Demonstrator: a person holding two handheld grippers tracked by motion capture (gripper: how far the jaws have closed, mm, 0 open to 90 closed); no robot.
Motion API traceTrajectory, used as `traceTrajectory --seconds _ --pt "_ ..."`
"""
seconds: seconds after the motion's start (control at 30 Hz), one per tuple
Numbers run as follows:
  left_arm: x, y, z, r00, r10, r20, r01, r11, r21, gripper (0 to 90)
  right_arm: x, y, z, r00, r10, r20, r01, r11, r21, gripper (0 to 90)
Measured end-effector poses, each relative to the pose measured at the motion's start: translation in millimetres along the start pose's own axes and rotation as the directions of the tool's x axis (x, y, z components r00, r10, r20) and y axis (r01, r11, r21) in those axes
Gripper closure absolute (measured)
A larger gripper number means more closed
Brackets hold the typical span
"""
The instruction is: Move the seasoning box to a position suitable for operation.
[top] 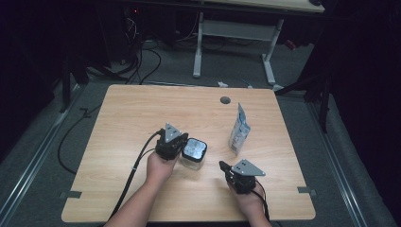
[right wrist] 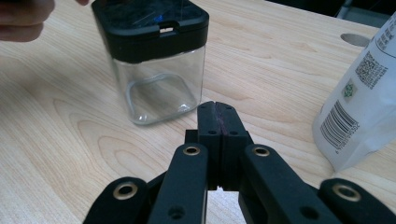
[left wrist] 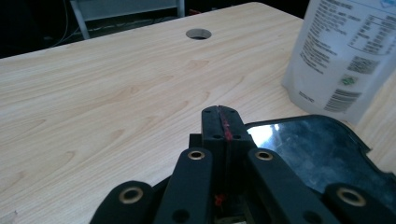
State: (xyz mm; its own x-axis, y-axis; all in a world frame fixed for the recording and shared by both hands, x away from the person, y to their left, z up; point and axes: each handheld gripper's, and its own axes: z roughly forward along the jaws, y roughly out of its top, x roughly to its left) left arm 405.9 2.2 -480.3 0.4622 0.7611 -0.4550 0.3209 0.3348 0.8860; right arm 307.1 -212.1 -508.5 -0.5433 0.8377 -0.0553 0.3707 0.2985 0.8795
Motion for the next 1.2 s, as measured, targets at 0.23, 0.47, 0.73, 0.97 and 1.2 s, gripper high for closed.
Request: traceTrajectory --seconds 0.23,0.47,0.73,0.97,1.2 --pt "-2.6 -0.1 -12.1 0.9999 -0.01 0.002 0.01 0.9989 -0.046 90.0 -0.4 -2.1 1.0 1.0 0.002 -0.005 -0.002 1.0 0.009 89.5" --pt "-4.6 2.8 -36.7 0.9991 0.032 -0.028 -0.034 0.9958 -0.085 82.9 -3.3 -5.5 2.8 0.9994 0.025 -0.024 -0.024 0.999 0.033 84.0" --pt "-5.6 -2.2 -45.1 0.9993 0.037 -0.008 -0.038 0.9974 -0.061 89.3 -3.3 -6.9 2.4 0.9995 0.014 -0.026 -0.013 0.999 0.037 83.6" --pt "-8.5 -5.2 -39.5 0.9995 0.033 -0.002 -0.033 0.9978 -0.057 90.0 -4.5 -7.5 2.0 0.9996 0.015 -0.025 -0.014 0.999 0.032 83.7" --pt "-6.5 -5.0 -36.4 0.9996 0.027 -0.007 -0.027 0.9972 -0.07 90.0 -4.2 -7.5 2.0 0.9995 0.019 -0.025 -0.018 0.999 0.031 83.7"
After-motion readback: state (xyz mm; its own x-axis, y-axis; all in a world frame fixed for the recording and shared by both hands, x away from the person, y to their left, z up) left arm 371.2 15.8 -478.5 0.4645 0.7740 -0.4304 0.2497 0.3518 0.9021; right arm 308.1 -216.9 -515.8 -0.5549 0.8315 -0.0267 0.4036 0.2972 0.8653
